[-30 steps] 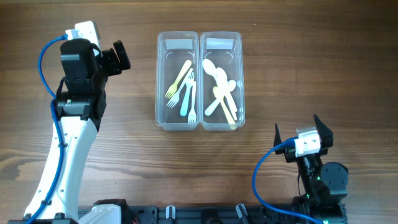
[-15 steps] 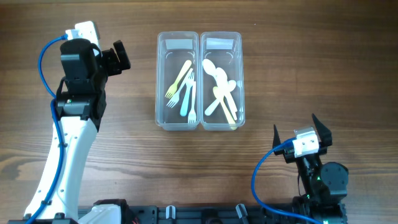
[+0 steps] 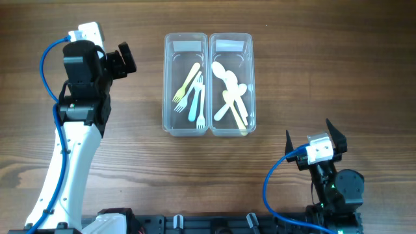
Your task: Pack container
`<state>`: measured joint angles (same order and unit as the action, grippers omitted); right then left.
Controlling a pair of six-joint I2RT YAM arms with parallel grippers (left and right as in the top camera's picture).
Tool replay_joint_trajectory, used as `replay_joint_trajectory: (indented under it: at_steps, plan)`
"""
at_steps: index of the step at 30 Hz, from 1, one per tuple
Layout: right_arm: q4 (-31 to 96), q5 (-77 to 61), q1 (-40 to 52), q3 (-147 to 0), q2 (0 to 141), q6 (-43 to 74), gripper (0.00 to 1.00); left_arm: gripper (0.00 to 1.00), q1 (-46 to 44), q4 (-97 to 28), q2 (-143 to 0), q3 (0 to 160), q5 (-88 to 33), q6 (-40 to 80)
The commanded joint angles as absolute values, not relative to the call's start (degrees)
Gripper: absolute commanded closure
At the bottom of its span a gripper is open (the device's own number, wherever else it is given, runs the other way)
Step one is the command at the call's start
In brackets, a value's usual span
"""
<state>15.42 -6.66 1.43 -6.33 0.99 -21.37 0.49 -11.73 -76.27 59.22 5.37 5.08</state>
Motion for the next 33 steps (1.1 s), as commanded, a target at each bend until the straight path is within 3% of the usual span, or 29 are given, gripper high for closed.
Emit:
replay_joint_trajectory:
  at_steps: [1, 11, 14, 22, 26, 33]
  plan:
    - [15.3, -7.8, 1.3, -6.0, 0.3, -22.4, 0.0, 0.0, 0.9, -11.6, -75.7, 60.3, 6.1, 5.4]
    - [15.3, -7.8, 1.3, -6.0, 0.4, -22.4, 0.0, 0.0, 0.9, -11.8, -75.7, 60.2, 6.1, 5.4]
    - [15.3, -7.8, 1.3, -6.0, 0.4, -22.4, 0.0, 0.0, 0.7, -17.8, -72.0, 60.2, 6.1, 5.4]
    - [15.3, -7.8, 1.3, -6.0, 0.4, -22.4, 0.0, 0.0, 0.8, -38.6, -46.2, 60.2, 6.1, 5.4]
    - [15.3, -7.8, 1.3, -6.0, 0.4, -22.4, 0.0, 0.0, 0.8, -42.2, -33.1, 60.2, 13.1, 1.6]
    - [15.3, -7.8, 1.3, -6.0, 0.4, -22.4, 0.0, 0.0, 0.7, -43.0, -14.6, 60.2, 14.4, 1.3]
